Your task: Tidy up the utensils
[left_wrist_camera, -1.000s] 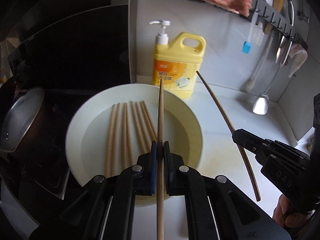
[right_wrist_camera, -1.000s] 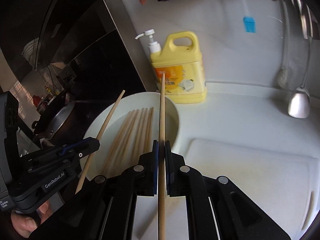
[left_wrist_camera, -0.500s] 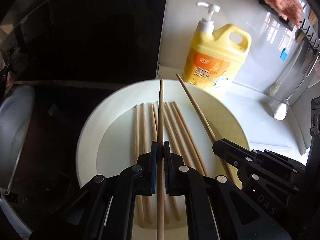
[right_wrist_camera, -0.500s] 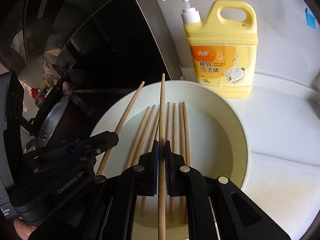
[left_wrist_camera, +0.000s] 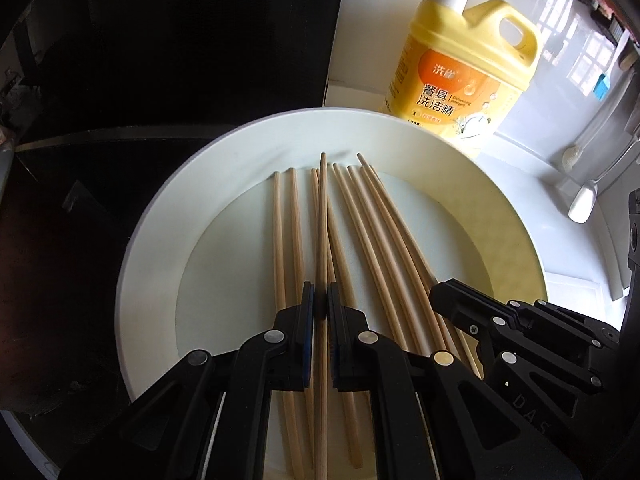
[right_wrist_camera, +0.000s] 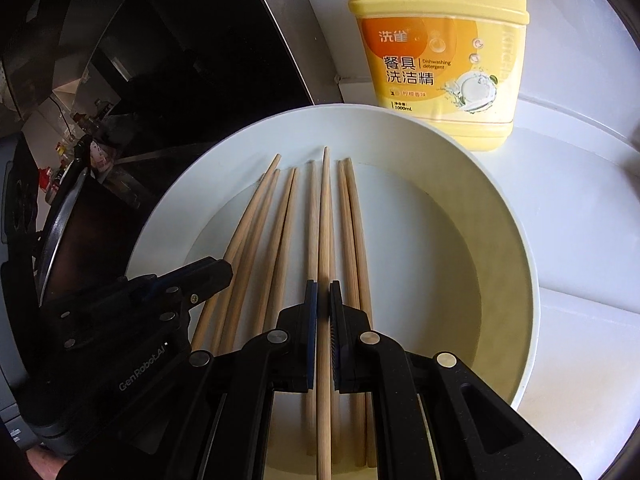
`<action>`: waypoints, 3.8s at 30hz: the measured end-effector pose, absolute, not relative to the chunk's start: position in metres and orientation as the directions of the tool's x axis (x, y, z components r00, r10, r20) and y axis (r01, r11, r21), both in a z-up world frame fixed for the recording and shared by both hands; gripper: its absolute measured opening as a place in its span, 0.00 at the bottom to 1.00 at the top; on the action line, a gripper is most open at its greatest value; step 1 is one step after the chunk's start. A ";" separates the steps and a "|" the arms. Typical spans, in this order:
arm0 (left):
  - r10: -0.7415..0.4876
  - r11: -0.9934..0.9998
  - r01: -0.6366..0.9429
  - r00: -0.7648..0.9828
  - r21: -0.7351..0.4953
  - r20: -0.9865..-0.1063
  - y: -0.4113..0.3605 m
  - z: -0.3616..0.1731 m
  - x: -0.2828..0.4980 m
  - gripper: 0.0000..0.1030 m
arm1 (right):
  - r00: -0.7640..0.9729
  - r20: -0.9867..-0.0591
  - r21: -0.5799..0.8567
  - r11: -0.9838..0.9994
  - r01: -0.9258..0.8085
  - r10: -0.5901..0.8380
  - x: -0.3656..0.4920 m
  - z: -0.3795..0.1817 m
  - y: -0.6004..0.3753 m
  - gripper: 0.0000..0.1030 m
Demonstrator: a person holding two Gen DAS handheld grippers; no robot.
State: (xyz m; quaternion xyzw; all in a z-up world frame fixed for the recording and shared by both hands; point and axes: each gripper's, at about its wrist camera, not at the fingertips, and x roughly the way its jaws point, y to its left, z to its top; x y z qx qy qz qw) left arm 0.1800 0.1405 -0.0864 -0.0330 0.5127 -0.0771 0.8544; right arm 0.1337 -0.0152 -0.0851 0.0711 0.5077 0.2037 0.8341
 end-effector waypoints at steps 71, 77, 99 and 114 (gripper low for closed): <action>0.029 0.994 -0.106 0.535 -0.033 -0.844 0.171 -0.041 0.121 0.92 | 0.506 -0.790 0.276 0.938 -0.210 0.346 0.084 -0.058 -0.050 0.50; 0.029 0.993 -0.115 0.525 -0.038 -0.851 0.172 -0.042 0.119 0.92 | 0.507 -0.789 0.278 0.938 -0.207 0.346 0.081 -0.056 -0.051 0.51; 0.081 0.988 -0.153 0.500 0.004 -0.862 0.174 -0.046 0.118 0.94 | 0.498 -0.794 0.278 0.937 -0.211 0.348 0.075 -0.054 -0.048 0.51; 0.079 0.989 -0.148 0.506 0.003 -0.859 0.173 -0.045 0.117 0.94 | 0.496 -0.797 0.277 0.938 -0.207 0.344 0.075 -0.052 -0.048 0.51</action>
